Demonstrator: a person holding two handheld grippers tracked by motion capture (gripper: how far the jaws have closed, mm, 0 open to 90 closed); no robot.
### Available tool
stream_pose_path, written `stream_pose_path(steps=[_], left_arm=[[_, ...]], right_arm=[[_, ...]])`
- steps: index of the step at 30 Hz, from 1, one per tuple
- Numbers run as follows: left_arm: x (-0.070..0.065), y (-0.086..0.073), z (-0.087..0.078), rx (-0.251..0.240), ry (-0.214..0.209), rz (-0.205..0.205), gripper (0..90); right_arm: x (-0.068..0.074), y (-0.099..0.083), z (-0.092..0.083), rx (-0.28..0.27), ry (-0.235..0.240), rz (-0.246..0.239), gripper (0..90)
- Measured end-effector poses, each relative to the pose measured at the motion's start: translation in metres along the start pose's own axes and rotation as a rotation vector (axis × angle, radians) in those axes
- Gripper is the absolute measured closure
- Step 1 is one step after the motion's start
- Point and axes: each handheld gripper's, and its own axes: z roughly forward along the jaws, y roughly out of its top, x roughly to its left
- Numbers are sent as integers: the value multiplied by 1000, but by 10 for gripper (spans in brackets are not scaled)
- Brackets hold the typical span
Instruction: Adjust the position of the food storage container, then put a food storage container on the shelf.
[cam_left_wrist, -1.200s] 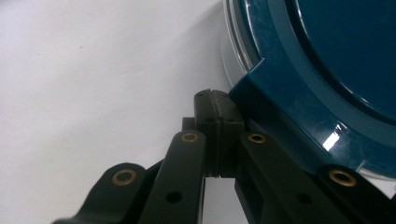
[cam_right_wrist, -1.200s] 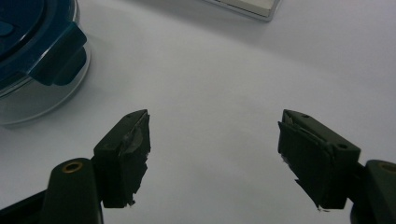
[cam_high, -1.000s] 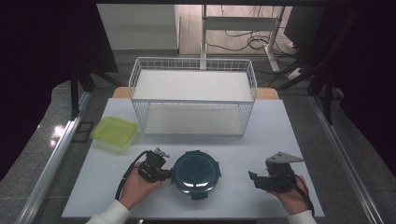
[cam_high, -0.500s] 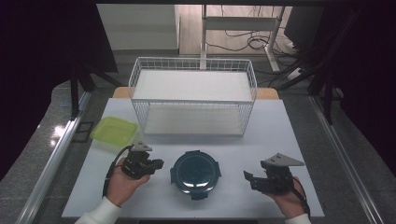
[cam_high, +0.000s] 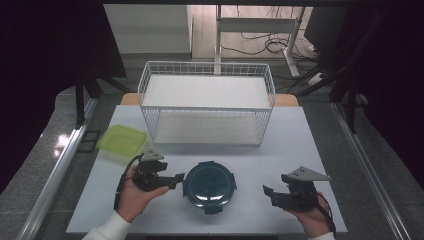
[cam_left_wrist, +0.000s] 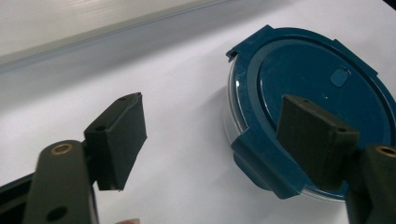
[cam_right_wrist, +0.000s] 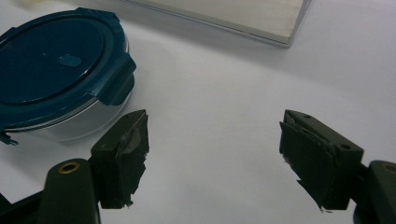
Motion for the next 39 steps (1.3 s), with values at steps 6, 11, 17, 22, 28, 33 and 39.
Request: stream_pose_path(steps=[6,11,17,22,28,33,39], left_arm=[[0,-1,-2,-1,-27,-30,148],[2,-1,-3,-5,-67,-58,132],[11,-5,-3,3,-106,-109,119],[13,-4,3,32,-139,-143,103],[4,-8,10,60,-184,-161,87],[1,-10,11,59,-232,-202,84],[-1,-11,19,62,-281,-256,80]], right_arm=[[1,4,3,-12,125,79,219],[8,10,14,11,176,95,201],[17,16,27,37,226,112,176],[29,24,40,60,260,98,155],[46,26,54,98,314,100,114],[54,32,67,128,331,108,88],[46,40,88,164,371,173,73]])
